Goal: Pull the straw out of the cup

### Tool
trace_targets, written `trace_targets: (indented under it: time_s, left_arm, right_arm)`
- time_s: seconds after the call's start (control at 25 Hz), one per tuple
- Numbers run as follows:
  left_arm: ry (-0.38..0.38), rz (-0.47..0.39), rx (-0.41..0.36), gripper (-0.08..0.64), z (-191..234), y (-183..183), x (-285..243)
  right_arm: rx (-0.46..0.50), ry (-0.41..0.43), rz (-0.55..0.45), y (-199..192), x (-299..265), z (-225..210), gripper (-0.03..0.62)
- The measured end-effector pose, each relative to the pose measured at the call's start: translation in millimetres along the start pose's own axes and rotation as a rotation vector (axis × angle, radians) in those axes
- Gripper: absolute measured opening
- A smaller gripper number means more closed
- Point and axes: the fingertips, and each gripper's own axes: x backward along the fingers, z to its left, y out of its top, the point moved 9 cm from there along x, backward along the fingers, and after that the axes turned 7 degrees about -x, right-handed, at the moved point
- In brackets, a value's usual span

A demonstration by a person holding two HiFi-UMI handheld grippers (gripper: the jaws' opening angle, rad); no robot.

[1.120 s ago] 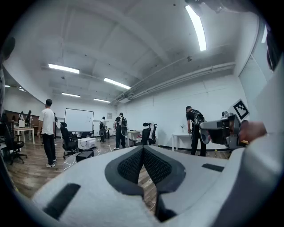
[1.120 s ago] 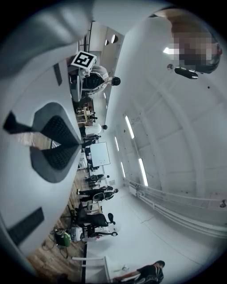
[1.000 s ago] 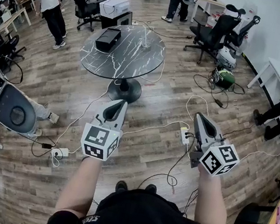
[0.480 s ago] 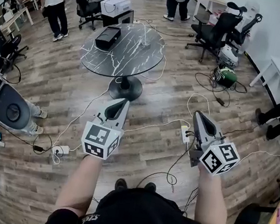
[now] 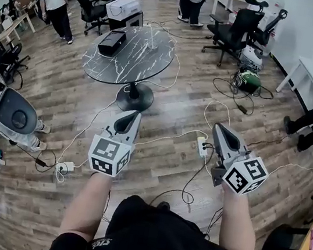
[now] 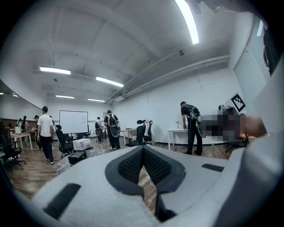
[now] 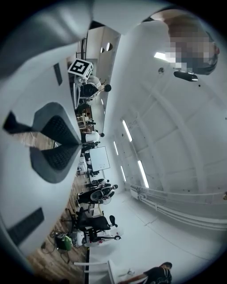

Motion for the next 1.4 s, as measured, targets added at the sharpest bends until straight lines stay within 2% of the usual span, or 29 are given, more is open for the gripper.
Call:
trace_targets:
  time_s: [0.28, 0.6, 1.0, 1.4]
  left_arm:
    - [-0.003, 0.004, 0.009, 0.009, -25, 3, -3]
    - [-0.009, 0.007, 0.024, 0.009, -28, 4, -10]
    - [0.016, -0.017, 0.079, 0.009, 20, -13, -48]
    - [-0.007, -0.018, 0.127, 0.009, 113, -34, -141]
  right_arm:
    - [-0.019, -0.008, 0.009, -2, 23, -21, 0.006]
    - [-0.027, 0.014, 0.027, -8, 18, -28, 0.006]
    - [-0.035, 0.012, 0.061, -12, -35, -50, 0.006]
    - [-0.037, -0.010, 0.118, -9, -163, -94, 0.009]
